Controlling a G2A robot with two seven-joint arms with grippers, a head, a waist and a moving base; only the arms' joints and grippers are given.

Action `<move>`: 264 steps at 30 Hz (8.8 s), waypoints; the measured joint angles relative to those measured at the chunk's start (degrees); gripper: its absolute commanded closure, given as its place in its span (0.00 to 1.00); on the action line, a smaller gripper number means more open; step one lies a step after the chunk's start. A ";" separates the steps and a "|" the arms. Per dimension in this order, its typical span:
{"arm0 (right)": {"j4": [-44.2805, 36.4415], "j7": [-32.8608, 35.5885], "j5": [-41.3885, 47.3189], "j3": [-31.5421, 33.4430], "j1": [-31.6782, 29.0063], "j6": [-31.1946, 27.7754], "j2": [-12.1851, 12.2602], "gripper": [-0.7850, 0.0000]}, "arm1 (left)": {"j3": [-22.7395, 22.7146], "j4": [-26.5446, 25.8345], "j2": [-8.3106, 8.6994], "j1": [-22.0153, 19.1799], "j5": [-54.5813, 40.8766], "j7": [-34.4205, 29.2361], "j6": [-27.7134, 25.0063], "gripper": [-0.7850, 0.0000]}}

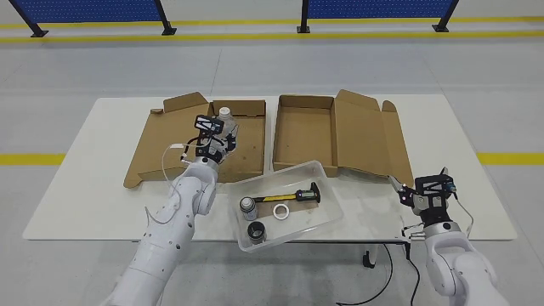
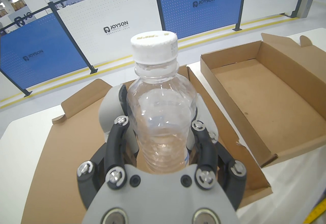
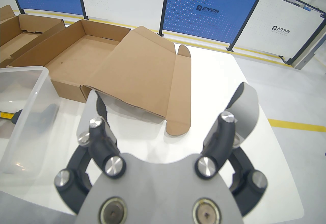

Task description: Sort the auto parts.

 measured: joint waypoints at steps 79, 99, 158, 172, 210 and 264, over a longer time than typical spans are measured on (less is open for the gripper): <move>0.00 0.00 0.00 0.00 0.00 0.00 0.00 0.00 | -8.12 -46.01 3.75 30.52 1.75 -32.53 -23.90 0.00; 0.00 0.00 0.00 0.00 0.00 0.00 0.00 0.00 | -6.16 -42.54 4.21 26.49 -2.49 -42.50 -28.38 0.21; 0.00 0.00 0.00 0.00 0.00 0.00 0.00 0.00 | -0.10 -35.40 5.24 16.51 -8.79 -57.73 -27.15 0.21; 0.00 0.00 0.00 0.00 0.00 0.00 0.00 0.00 | 0.95 -33.47 5.61 13.88 -10.47 -62.74 -27.49 0.29; 0.00 0.00 0.00 0.00 0.00 0.00 0.00 0.00 | 2.65 -32.89 6.74 11.35 -11.97 -63.69 -26.88 1.00; 0.00 0.00 0.00 0.00 0.00 0.00 0.00 0.00 | -0.67 -40.50 8.10 9.73 -10.36 -46.83 -17.33 1.00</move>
